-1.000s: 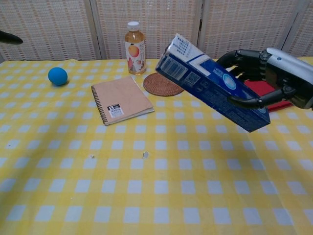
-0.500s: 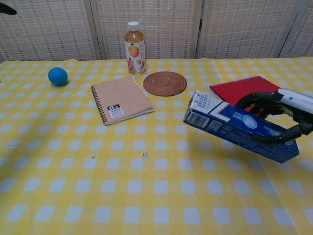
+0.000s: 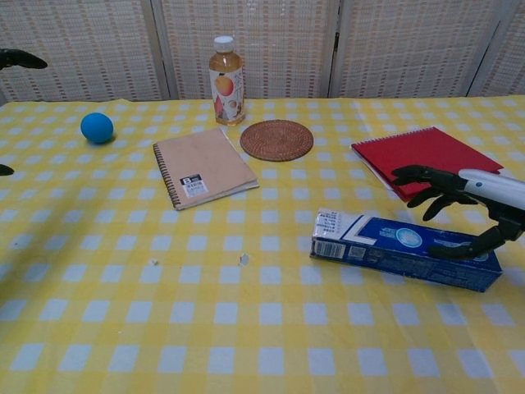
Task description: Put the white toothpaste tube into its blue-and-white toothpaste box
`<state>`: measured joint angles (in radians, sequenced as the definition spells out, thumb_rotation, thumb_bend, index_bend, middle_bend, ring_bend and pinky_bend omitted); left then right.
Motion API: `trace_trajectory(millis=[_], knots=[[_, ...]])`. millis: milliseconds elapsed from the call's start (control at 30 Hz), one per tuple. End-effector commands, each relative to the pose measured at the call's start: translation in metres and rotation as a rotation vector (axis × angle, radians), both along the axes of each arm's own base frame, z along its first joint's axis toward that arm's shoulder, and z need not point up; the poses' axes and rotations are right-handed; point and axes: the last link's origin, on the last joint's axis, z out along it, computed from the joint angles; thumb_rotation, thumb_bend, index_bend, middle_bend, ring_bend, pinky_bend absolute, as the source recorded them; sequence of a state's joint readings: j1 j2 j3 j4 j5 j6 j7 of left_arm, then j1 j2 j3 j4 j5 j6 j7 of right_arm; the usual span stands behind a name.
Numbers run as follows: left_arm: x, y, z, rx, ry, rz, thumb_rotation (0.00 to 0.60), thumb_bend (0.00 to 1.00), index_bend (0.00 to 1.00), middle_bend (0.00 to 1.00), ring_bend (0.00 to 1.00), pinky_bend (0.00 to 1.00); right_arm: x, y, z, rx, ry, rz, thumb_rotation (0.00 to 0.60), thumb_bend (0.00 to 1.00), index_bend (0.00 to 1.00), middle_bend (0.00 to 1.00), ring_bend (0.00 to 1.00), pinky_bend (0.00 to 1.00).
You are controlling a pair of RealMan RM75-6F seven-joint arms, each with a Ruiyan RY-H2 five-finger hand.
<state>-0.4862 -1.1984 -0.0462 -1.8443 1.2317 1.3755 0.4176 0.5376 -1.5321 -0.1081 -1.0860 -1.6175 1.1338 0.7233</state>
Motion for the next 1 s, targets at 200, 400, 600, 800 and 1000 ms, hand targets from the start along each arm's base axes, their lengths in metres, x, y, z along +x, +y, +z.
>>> trace_trajectory(millis=[200, 400, 600, 800, 1000], knots=[[0.000, 0.002, 0.010, -0.041, -0.039, 0.086, 0.600, 0.13, 0.00, 0.07, 0.01, 0.02, 0.021, 0.004, 0.063, -0.137, 0.082, 0.047, 0.600, 0.34, 0.00, 0.00, 0.06, 0.12], [-0.032, -0.027, 0.028, -0.008, 0.030, 0.158, 0.600, 0.13, 0.01, 0.07, 0.01, 0.03, 0.026, 0.030, 0.143, -0.341, 0.461, 0.050, 0.600, 0.34, 0.00, 0.00, 0.00, 0.00], [-0.048, -0.059, 0.048, 0.070, 0.034, 0.149, 0.600, 0.13, 0.01, 0.07, 0.04, 0.03, 0.024, 0.064, 0.176, -0.515, 0.580, -0.037, 0.600, 0.34, 0.00, 0.00, 0.00, 0.00], [-0.075, -0.090, 0.045, 0.132, 0.065, 0.141, 0.600, 0.13, 0.00, 0.07, 0.03, 0.02, -0.006, 0.092, 0.173, -0.592, 0.575, -0.116, 0.600, 0.34, 0.00, 0.00, 0.00, 0.00], [-0.084, -0.100, 0.039, 0.109, 0.067, 0.143, 0.600, 0.13, 0.00, 0.07, 0.03, 0.02, -0.020, 0.101, 0.165, -0.548, 0.568, -0.127, 0.600, 0.34, 0.00, 0.00, 0.00, 0.00]])
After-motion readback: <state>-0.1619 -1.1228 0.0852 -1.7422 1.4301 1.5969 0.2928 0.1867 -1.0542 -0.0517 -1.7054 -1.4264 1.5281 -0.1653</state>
